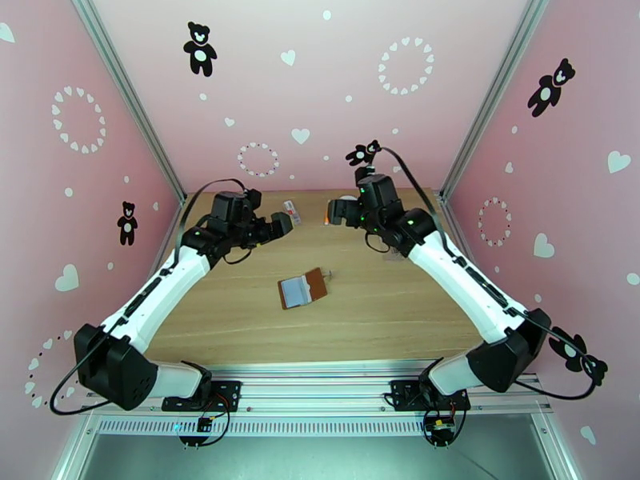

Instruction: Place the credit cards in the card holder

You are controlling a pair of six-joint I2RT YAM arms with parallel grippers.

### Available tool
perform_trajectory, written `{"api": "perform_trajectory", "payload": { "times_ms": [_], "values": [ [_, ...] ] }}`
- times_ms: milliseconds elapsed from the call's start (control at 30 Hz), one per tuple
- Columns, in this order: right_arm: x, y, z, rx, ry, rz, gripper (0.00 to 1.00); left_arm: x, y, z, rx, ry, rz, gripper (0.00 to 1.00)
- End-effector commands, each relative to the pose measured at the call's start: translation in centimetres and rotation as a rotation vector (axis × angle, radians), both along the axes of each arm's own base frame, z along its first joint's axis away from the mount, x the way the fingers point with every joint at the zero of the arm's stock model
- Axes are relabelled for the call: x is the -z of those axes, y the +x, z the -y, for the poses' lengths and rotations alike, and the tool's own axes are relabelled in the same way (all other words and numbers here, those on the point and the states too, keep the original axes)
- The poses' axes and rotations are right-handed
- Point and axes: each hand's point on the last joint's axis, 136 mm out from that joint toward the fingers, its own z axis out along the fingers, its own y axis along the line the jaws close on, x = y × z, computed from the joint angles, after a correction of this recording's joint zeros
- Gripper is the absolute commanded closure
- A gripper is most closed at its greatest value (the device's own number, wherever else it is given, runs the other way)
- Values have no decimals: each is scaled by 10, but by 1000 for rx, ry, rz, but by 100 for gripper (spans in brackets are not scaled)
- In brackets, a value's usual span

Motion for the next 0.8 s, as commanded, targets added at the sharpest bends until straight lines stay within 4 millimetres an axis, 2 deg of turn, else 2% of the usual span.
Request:
{"api": "perform_trajectory", "payload": {
  "times_ms": [0,67,167,233,300,333,433,467,633,767],
  "values": [
    [22,13,34,124,-31,-22,9,-3,14,-19,-63,66,31,1],
    [38,15,45,144,-32,-75,21,0,19,-24,-61,99,59,2],
    [66,15,55,99,-55,-223,22,3,22,-28,-74,111,155,1],
    [86,15,65,73,-113,-299,21,12,21,-33,-102,109,157,2],
    [110,16,83,98,-171,-389,20,35,17,-33,-94,131,59,3],
    [122,16,94,112,-183,-439,20,52,13,-26,-49,136,-14,4],
    [154,16,130,199,-207,-544,20,101,-3,-9,50,117,-200,22],
    [163,17,141,221,-223,-562,21,113,-8,-6,64,110,-228,23],
    [188,29,182,331,-289,-594,19,135,-22,-2,74,93,-267,22],
    [205,42,201,375,-321,-596,18,144,-26,0,92,106,-298,22]
  ]
}}
